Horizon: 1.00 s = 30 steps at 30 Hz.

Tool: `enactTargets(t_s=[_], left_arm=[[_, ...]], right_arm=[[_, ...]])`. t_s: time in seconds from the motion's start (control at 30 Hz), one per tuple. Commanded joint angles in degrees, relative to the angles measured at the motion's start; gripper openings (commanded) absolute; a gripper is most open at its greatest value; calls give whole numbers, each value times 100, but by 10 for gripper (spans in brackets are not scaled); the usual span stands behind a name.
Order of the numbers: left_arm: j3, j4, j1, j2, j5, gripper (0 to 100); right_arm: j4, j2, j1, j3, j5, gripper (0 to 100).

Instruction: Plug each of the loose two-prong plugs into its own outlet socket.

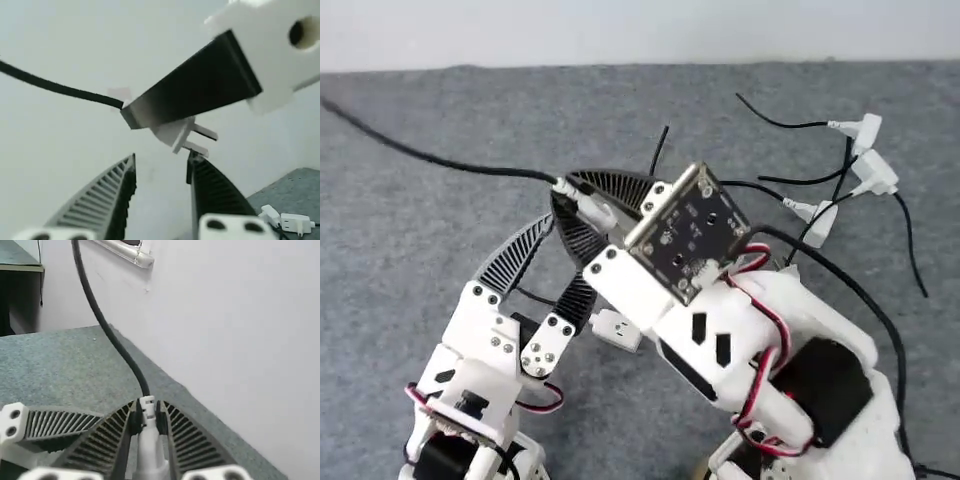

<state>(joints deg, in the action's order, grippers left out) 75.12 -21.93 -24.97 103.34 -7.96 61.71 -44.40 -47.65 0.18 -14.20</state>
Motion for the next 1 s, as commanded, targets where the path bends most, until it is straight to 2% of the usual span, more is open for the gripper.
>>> enactTargets(t_s=[0.0, 0.17, 0.4, 0.97], left_arm=[[-31, 167, 53, 97, 44, 164], [-48, 79, 35, 97, 62, 164], [-708, -835, -202, 97, 273, 164], [-743, -809, -9, 97, 255, 164]], right_arm=[[207, -145, -110, -281, 35, 9], [277, -127, -84, -281, 35, 9], [251, -84, -119, -264, -158, 9], [488, -154, -488, -281, -158, 9]])
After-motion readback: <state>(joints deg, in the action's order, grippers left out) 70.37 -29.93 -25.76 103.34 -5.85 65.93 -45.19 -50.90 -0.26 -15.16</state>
